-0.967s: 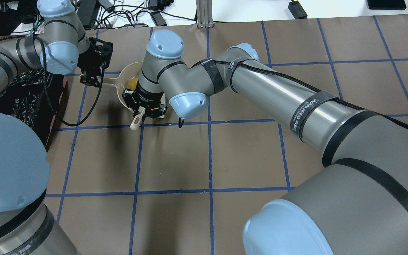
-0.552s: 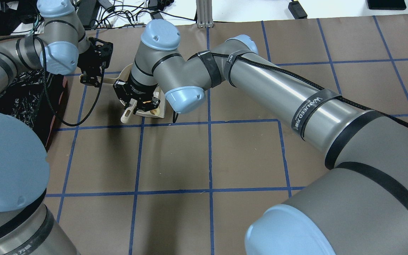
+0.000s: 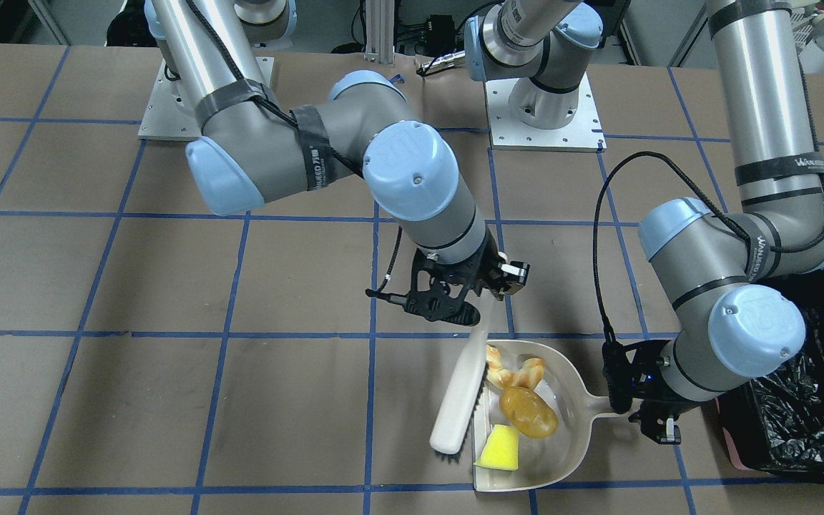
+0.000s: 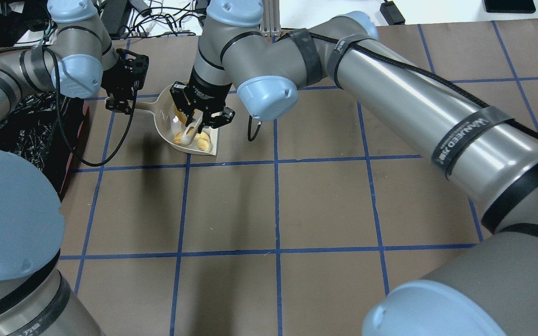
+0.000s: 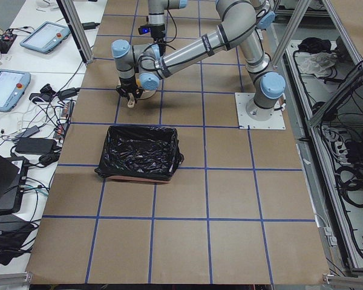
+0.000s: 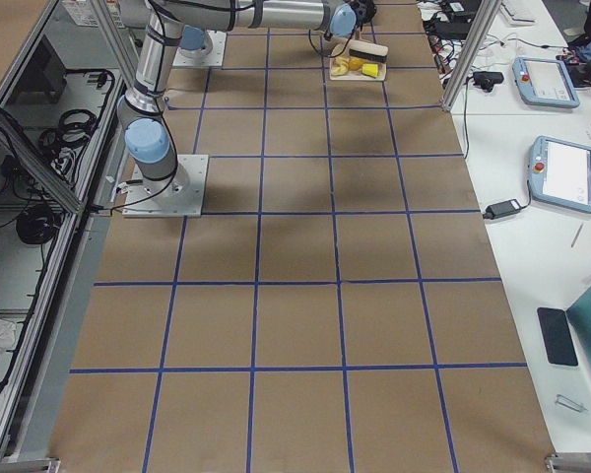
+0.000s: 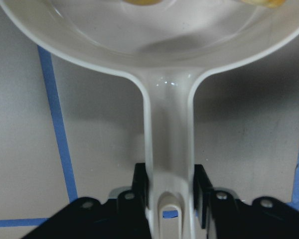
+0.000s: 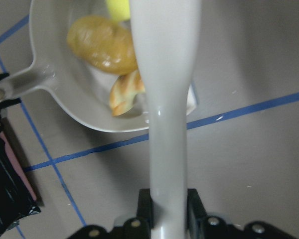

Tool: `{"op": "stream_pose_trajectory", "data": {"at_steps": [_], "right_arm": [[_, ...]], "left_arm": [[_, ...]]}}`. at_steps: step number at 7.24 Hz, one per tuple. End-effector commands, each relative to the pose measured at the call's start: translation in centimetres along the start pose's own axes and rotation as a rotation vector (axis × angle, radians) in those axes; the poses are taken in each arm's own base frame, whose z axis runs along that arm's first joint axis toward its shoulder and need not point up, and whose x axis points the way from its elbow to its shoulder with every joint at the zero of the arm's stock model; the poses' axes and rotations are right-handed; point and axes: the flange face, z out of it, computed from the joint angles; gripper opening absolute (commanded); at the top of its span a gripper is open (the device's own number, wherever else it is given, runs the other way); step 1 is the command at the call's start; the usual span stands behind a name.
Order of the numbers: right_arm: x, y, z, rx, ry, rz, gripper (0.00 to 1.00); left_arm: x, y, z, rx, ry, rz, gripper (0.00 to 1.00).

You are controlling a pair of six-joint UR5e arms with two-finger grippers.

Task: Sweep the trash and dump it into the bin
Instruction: 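Lift the dustpan with the left gripper while the right returns the brush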

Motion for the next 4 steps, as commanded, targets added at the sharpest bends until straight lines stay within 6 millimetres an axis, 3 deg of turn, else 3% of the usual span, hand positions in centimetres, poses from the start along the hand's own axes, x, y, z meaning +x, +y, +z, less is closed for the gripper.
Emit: {"op": "stream_pose_trajectory", "data": {"at_steps": [1, 3, 4], "right_arm": [[8.8, -5.0, -8.3, 0.015, 0.179, -0.093, 0.0], [18.4, -9.9, -14.4, -0.009, 0.271, -0.147, 0.0], [24.1, -12.6, -15.3, -0.02, 0.324, -0.156, 0.0]], "left_arm": [[0.1, 0.5, -0.3, 0.005, -0.005, 0.001, 0.16], [0.1, 0.5, -0.5, 0.039, -0.016, -0.001, 0.09], [0.1, 0.4, -0.4, 0.042, -0.015, -0.003, 0.05]]}}
